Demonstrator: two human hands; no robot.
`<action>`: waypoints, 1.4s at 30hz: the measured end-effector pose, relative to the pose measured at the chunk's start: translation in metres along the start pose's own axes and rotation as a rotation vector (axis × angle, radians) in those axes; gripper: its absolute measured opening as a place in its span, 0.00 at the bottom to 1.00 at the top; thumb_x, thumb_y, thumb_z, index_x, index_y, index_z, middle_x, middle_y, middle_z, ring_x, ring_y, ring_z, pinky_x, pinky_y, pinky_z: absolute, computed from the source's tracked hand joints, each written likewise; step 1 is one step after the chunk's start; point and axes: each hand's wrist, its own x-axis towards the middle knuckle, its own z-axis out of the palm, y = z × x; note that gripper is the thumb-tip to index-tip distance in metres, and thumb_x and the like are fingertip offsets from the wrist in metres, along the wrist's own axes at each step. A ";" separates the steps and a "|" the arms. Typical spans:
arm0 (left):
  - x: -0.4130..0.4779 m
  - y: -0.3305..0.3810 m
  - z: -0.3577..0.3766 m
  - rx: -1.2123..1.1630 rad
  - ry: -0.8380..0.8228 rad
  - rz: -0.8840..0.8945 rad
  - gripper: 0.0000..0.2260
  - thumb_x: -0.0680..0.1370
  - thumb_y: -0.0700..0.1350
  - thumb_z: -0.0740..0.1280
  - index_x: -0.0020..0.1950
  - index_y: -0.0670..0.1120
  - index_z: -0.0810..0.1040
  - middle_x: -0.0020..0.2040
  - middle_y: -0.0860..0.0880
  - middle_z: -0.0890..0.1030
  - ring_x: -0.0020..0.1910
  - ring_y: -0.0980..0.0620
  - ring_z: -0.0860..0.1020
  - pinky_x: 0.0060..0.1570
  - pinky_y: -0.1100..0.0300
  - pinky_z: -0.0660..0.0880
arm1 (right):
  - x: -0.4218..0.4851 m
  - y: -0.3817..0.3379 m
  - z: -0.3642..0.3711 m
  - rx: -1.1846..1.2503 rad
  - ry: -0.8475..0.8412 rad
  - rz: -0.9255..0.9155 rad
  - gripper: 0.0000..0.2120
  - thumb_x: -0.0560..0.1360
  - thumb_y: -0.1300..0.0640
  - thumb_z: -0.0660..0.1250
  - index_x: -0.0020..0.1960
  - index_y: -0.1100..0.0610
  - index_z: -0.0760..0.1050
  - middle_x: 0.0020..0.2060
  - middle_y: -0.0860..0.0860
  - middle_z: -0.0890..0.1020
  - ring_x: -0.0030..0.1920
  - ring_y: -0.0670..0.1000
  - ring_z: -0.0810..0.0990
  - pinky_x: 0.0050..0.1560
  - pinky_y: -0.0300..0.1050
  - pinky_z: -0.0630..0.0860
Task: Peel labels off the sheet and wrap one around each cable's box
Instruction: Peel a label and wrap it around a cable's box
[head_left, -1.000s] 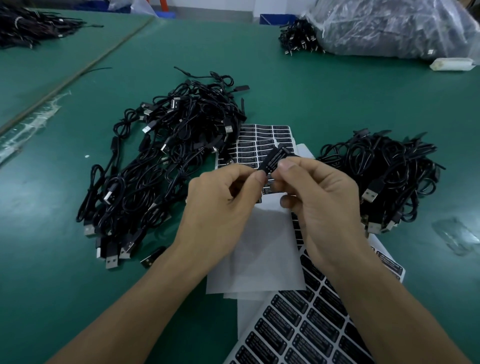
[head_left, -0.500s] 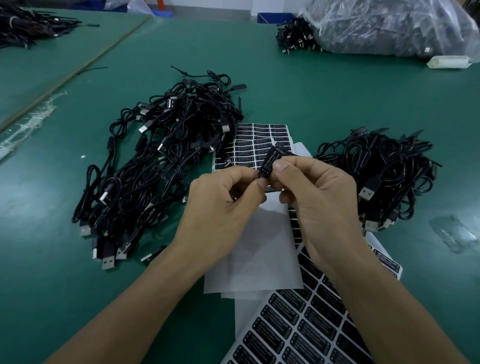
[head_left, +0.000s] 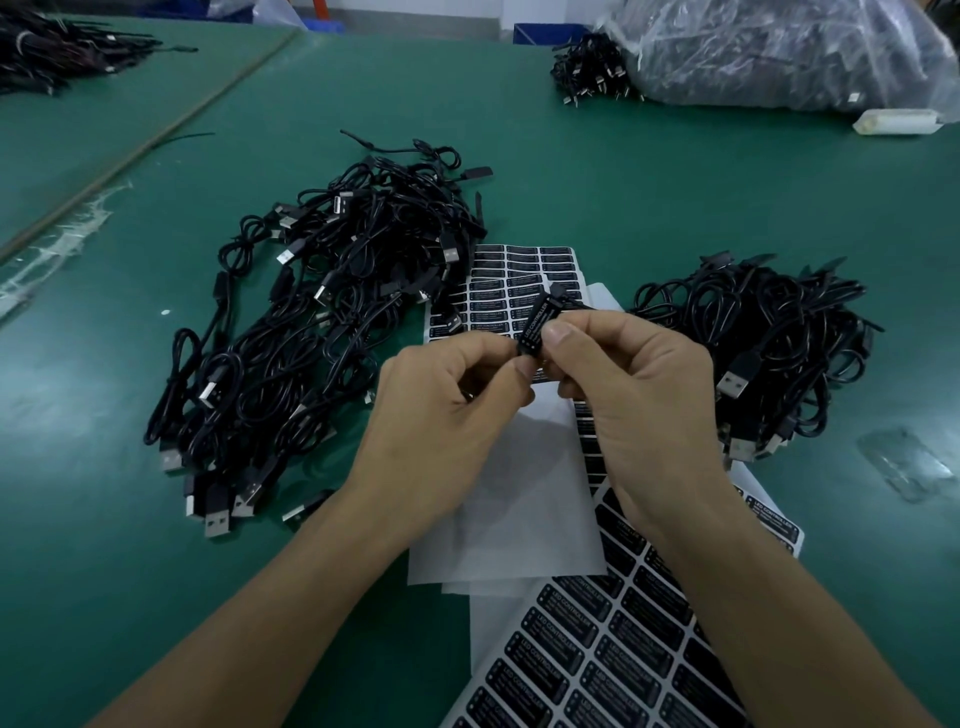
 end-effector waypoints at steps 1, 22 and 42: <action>0.000 0.000 0.000 -0.001 -0.002 -0.002 0.09 0.81 0.43 0.69 0.43 0.53 0.84 0.37 0.51 0.84 0.37 0.40 0.79 0.35 0.40 0.76 | 0.000 0.000 0.000 -0.008 -0.003 -0.008 0.08 0.76 0.62 0.72 0.41 0.51 0.84 0.33 0.47 0.85 0.34 0.41 0.80 0.38 0.33 0.76; 0.000 -0.003 0.000 -0.086 -0.032 0.005 0.10 0.79 0.42 0.68 0.39 0.53 0.82 0.32 0.53 0.81 0.32 0.57 0.76 0.34 0.57 0.75 | -0.001 0.000 0.000 -0.157 -0.006 -0.131 0.09 0.77 0.62 0.71 0.41 0.50 0.82 0.35 0.47 0.85 0.34 0.41 0.80 0.37 0.34 0.77; 0.001 0.001 -0.001 -0.148 0.044 -0.023 0.12 0.80 0.38 0.67 0.39 0.48 0.83 0.30 0.56 0.80 0.32 0.63 0.76 0.35 0.71 0.72 | -0.006 -0.001 0.000 -0.182 0.114 -0.192 0.13 0.70 0.56 0.79 0.47 0.48 0.76 0.36 0.44 0.84 0.37 0.46 0.83 0.39 0.35 0.77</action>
